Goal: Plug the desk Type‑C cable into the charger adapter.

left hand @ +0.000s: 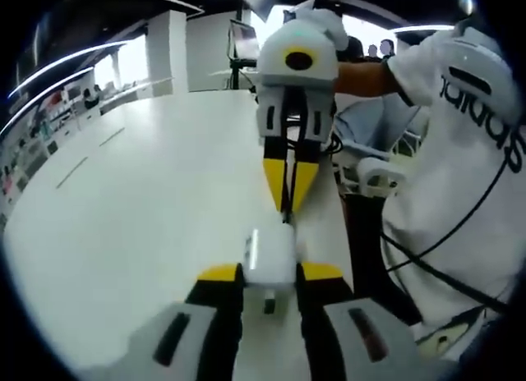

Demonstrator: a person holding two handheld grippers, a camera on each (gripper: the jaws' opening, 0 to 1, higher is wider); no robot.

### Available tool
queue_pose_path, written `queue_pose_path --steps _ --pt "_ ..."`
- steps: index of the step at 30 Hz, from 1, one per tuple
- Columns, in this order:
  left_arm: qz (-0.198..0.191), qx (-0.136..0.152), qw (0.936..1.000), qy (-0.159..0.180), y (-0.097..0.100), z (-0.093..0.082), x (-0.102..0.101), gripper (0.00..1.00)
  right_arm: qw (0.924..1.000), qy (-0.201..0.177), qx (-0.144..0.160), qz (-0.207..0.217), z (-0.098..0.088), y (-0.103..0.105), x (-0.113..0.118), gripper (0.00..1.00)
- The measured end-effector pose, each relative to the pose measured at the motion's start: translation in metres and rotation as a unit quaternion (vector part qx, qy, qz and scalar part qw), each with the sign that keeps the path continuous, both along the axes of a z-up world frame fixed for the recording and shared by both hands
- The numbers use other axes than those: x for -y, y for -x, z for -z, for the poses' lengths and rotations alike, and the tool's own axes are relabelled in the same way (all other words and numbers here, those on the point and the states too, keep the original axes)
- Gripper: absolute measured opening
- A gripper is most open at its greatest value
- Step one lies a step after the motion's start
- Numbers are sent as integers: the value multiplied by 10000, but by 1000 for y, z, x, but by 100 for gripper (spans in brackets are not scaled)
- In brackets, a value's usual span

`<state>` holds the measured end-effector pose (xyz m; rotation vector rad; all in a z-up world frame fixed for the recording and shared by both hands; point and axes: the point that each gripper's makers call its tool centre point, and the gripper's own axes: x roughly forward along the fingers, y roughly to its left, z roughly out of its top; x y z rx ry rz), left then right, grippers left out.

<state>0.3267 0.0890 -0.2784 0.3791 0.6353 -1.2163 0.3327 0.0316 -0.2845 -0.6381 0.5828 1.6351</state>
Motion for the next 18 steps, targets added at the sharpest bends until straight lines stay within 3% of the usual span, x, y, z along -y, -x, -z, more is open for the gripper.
queue_pose_path --steps 6,12,18 --pt "52 -55 10000 55 -4 2 3 24 9999 -35 17 -155 1 1 -15 2" --pt "43 -72 9999 82 -2 2 5 24 9999 2 80 -143 2 -4 -17 2" --pt "33 -78 9999 86 -3 2 6 24 9994 159 225 -217 3 5 -19 2"
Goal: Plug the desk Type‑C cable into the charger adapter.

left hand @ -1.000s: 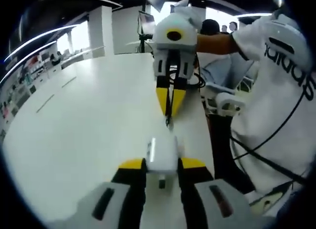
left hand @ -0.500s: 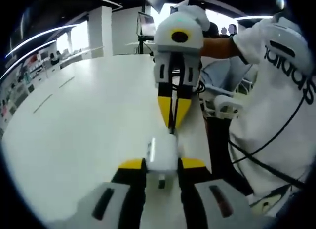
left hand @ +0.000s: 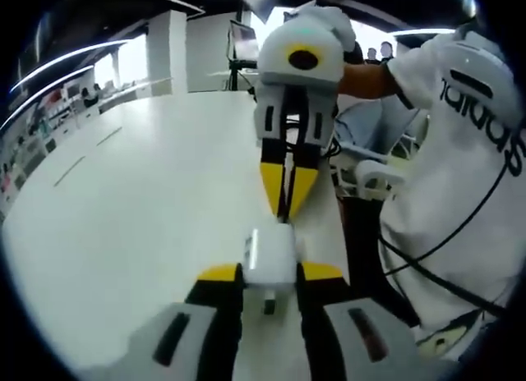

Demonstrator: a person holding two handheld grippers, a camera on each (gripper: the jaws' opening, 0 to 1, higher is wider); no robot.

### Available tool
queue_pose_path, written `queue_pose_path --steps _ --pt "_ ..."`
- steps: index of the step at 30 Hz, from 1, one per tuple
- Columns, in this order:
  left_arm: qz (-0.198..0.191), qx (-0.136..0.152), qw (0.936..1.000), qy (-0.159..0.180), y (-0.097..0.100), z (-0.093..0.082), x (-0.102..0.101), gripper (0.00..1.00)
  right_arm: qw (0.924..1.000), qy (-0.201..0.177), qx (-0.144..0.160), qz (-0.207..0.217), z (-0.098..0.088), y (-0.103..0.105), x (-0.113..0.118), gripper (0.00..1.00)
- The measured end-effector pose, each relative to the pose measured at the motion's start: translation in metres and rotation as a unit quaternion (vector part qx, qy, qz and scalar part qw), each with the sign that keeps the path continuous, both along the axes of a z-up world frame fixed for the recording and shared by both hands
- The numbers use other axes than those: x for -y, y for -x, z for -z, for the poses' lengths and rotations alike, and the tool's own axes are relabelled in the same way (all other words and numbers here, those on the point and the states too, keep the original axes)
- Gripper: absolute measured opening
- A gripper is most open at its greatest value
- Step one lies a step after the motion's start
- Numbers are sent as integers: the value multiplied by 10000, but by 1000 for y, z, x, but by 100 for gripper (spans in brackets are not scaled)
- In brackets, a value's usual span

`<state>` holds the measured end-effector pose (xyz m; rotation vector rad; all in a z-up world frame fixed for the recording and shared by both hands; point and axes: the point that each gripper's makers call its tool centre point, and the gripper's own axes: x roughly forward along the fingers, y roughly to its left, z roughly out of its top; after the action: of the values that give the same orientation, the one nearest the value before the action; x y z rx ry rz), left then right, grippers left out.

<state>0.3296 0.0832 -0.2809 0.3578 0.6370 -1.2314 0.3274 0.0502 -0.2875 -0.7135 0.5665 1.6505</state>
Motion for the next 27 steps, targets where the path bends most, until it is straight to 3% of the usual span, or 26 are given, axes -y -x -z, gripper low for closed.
queue_pose_path --steps 11,22,25,27 --pt "309 40 9990 -308 -4 3 3 25 9996 284 64 -2 0 8 -1 2" --pt "328 38 9986 -414 -2 6 5 25 9995 286 -36 111 -1 13 -7 2" --pt "219 -75 9985 -500 -2 7 6 25 9981 519 -75 327 -1 9 -6 1" --pt "138 -47 9982 -578 -4 7 8 25 9967 717 114 352 -1 5 -5 1"
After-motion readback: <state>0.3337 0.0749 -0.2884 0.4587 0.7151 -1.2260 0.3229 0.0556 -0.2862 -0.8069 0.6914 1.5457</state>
